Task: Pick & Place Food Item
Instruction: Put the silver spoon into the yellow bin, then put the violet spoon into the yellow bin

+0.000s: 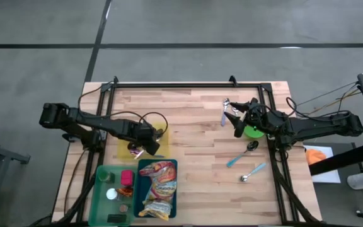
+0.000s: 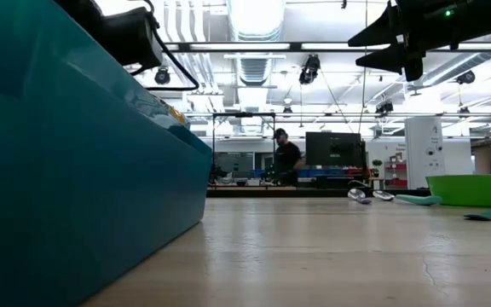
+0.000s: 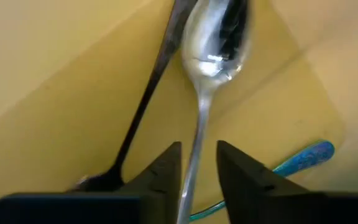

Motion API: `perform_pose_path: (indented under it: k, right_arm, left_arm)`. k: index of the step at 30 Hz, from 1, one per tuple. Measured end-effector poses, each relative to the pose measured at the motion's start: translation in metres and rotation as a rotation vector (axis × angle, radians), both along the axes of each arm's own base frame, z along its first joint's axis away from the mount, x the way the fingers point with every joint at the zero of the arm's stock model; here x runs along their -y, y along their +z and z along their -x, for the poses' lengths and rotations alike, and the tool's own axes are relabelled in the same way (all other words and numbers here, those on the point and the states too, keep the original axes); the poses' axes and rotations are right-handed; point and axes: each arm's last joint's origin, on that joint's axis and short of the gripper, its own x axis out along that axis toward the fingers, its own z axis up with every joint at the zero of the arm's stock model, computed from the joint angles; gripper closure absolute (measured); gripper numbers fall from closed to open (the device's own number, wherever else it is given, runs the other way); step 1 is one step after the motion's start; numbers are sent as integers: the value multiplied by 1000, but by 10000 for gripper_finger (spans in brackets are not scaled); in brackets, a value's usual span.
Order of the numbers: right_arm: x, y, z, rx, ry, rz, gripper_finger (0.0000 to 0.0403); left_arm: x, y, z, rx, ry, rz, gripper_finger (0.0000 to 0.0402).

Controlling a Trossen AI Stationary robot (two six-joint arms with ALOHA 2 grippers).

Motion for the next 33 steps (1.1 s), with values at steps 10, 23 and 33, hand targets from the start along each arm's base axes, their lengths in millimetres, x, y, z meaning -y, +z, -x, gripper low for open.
perform_pose_path:
  k: [10,23,33]
  right_arm:
    - [0,0,0,0,0,0,122]
    - [0,0,0,0,0,0,122]
    - [0,0,0,0,0,0,122]
  left_arm:
    - [0,0,0,-3,-4,-1,189]
    - [-1,40,-19,61,-57,-54,181]
    - [-7,104,-59,363,-202,-402,188]
